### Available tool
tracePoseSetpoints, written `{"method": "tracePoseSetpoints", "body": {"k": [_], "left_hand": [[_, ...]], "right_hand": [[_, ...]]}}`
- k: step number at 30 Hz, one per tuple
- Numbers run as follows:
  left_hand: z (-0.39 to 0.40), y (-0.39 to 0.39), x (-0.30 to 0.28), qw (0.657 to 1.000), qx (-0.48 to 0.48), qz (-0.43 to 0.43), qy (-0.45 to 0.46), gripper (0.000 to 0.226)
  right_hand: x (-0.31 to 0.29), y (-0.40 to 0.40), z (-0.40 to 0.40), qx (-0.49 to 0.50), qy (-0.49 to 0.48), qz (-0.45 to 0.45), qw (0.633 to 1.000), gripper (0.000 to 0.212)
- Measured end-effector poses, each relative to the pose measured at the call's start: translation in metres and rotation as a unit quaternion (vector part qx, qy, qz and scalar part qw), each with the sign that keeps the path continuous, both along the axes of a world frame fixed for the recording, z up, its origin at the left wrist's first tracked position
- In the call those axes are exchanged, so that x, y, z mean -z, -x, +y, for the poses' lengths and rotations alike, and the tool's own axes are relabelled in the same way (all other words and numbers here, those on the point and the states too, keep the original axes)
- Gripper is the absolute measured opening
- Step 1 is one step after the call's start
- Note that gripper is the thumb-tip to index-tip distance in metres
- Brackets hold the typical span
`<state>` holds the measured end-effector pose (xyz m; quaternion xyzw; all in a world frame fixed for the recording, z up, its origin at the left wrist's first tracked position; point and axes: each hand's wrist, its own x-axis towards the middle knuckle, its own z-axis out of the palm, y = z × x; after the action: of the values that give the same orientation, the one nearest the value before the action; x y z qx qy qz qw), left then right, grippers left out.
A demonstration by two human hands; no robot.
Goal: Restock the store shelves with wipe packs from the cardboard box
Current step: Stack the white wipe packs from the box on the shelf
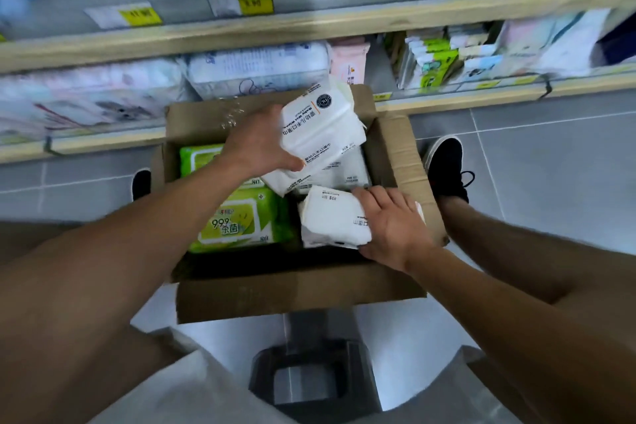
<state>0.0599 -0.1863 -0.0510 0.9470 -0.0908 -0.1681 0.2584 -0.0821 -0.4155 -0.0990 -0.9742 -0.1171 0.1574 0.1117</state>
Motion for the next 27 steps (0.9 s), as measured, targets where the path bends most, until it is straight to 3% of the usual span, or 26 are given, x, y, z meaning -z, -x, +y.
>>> {"method": "tracePoseSetpoints", "body": {"k": [12, 27], "left_hand": [[0.088, 0.001, -0.104, 0.986, -0.115, -0.122, 0.014, 0.086], [0.133, -0.036, -0.120, 0.972, -0.188, -0.142, 0.019, 0.089]], "right_hand": [[-0.084, -0.054, 0.027, 0.084, 0.013, -0.092, 0.992, 0.096], [-0.189, -0.210, 0.037, 0.037, 0.069, -0.277, 0.958, 0.096]]}}
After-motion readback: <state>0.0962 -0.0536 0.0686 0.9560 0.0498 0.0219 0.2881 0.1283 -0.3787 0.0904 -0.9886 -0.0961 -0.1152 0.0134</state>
